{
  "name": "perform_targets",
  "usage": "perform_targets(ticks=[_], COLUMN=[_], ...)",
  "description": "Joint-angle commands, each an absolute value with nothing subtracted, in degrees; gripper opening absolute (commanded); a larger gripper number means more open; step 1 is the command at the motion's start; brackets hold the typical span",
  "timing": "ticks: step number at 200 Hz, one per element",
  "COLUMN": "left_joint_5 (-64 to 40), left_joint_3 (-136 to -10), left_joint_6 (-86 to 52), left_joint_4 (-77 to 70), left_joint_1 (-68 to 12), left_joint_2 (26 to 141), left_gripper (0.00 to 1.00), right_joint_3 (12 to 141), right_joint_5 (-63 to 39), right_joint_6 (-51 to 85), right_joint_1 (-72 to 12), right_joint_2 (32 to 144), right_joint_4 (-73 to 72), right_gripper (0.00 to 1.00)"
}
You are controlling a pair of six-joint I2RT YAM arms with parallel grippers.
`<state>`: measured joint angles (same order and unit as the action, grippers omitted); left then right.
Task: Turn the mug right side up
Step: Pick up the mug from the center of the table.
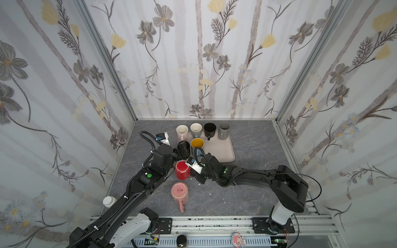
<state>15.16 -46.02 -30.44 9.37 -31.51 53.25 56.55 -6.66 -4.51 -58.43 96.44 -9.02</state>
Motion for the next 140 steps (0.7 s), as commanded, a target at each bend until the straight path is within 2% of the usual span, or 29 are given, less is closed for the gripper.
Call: perform_targets(ticks=[1,38,75,114,140], left_joint_5=[14.32,9.20,0.69,-9.23,-17.24], left_joint_3=[-47.38,-47.44,-45.36,-41.71,-39.28], left_joint_6=[-31.00,-30.91,-30.78,-34.29,-38.50], left_joint_4=[6.64,1.15,-8.24,-20.72,-29.54], left_joint_1=[-31.38,-31.29,-31.20,-30.56,-30.04], left_joint_2=[52.94,52.17,51.23,51.02,53.10], left_gripper=[1.00,1.00,1.00,1.00,0.97], right_joint_3=[52.88,45.88,40.71,41.99,42.20], right_joint_5=[-4.64,-0.31,-0.74,-2.07,-7.47], right_joint_6=[-1.40,4.76,13.00,19.18,25.99], right_joint_1=[-58.44,-57.39,-50.32,-44.58,-41.54], right_joint_2=[91.78,78.74,69.11,64.80,64.52], right_joint_4=[-16.06,-18.64,-25.82,-36.53,-46.70], right_gripper=[0.00,0.00,0.00,0.00,0.00])
